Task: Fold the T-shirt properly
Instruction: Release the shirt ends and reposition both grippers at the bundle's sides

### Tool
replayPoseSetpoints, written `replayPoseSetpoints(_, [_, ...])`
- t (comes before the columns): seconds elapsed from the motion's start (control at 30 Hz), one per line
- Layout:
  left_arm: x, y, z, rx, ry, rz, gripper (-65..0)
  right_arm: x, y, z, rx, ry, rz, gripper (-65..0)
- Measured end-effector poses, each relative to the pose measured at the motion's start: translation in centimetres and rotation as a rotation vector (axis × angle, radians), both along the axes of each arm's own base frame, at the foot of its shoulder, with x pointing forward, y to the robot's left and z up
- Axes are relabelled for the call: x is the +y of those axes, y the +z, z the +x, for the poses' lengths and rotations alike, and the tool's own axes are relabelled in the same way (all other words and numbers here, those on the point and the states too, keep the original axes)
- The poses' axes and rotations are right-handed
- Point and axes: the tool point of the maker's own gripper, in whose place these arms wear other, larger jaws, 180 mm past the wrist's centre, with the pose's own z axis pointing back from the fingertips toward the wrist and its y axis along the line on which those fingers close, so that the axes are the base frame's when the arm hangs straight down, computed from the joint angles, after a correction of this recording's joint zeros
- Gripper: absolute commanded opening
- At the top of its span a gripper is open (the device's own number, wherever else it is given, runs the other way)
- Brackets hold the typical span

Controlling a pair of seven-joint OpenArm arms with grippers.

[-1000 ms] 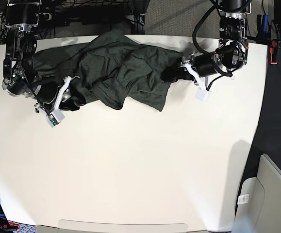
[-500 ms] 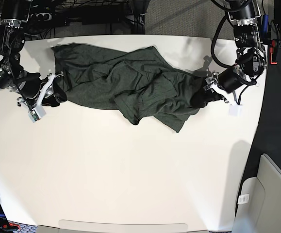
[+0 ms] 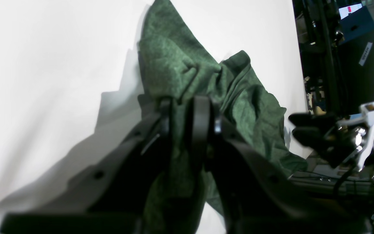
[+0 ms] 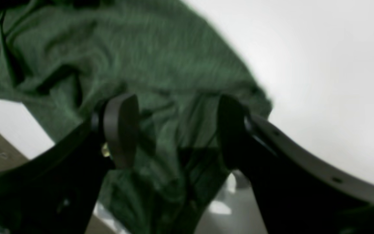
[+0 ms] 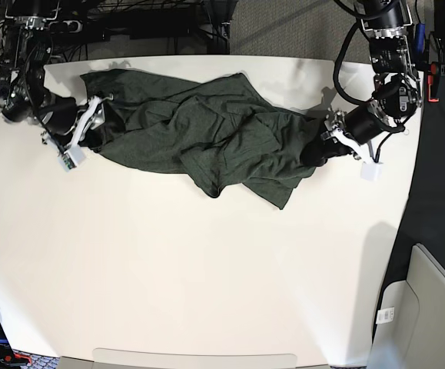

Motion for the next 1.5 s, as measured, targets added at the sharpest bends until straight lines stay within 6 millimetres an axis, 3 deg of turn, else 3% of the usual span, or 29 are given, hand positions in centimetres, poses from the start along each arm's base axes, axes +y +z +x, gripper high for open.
replayPoseSetpoints(0.23, [0.0, -0.7, -0.8, 0.023, -0.001, -0.001, -64.9, 0.1, 0.4, -1.4, 0.010, -0.055, 0.123, -24.4])
replayPoseSetpoints(0.37, [-0.4, -1.7, -1.0, 0.054, -0.008, -0.016, -64.9, -1.6, 0.6, -2.1, 0.011, -0.113, 0.131, -16.6])
replayPoseSetpoints(0.5, [-0.8, -2.9, -1.5, 0.093, -0.008, -0.036, -64.9, -1.9, 0.5, -2.7, 0.020, -0.131, 0.142, -9.3])
replayPoseSetpoints(1.03, [-0.6, -2.8, -1.4, 0.091, -0.008, -0.031, -64.9, -0.6, -0.8, -2.7, 0.044, -0.204, 0.270, -9.3])
replayPoseSetpoints(1.2, [-0.6, -2.8, -1.4, 0.090, -0.009, -0.031, -64.9, -2.5, -0.4, -3.2, 0.036, -0.269, 0.283, -9.6])
replayPoseSetpoints(1.5, [-0.6, -2.7, -1.3, 0.088, -0.009, -0.031, -64.9, -3.1, -0.2, -3.4, 0.029, -0.295, 0.305, -9.6])
